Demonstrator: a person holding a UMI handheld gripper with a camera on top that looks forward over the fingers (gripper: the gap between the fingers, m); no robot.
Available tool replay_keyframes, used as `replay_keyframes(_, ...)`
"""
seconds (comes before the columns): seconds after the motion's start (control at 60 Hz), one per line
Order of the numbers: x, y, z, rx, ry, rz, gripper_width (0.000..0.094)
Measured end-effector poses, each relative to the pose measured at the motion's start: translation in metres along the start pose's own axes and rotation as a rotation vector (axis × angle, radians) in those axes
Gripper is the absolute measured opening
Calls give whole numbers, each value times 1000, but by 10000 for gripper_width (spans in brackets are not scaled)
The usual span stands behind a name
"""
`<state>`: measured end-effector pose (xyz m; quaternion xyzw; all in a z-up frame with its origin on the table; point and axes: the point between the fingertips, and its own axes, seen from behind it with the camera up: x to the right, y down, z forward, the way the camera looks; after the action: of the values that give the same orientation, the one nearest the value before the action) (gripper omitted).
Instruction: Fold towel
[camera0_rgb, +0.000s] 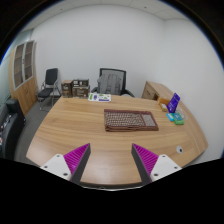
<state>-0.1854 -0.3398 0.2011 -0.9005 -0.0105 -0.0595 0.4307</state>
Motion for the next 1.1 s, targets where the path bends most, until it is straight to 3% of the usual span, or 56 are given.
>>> replay_keyframes(0.3,-18,-50,214,18,-106,-49,859)
replay_keyframes(0.567,-34,-42,349,-66,-141,-64,819)
replay_keyframes(0.7,-34,-37,373,-71,-131,-73,631)
replay_keyframes(0.85,-15,-42,381,-50,-79,-121,97)
replay_keyframes(1.1,-32,-53,362,-61,-152,-82,49)
